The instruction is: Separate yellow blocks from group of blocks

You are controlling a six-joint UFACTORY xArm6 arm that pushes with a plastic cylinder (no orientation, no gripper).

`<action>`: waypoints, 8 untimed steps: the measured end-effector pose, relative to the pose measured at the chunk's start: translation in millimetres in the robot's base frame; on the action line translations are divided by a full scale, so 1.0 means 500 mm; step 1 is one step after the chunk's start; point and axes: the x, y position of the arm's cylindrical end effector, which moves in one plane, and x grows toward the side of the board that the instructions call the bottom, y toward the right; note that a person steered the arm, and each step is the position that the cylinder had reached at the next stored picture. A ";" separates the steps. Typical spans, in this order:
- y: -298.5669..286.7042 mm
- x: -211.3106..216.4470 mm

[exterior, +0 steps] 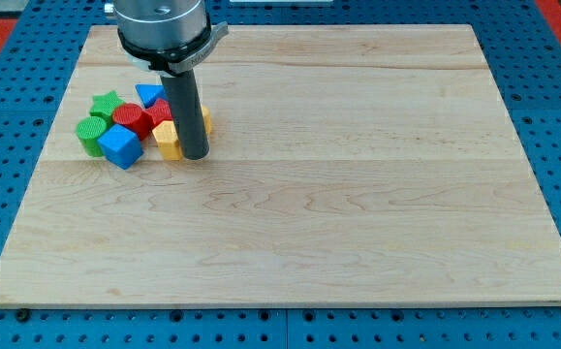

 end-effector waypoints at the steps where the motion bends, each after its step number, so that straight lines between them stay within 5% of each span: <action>1: 0.000 0.009; 4: -0.074 0.138; 5: -0.202 0.138; 8: -0.229 0.068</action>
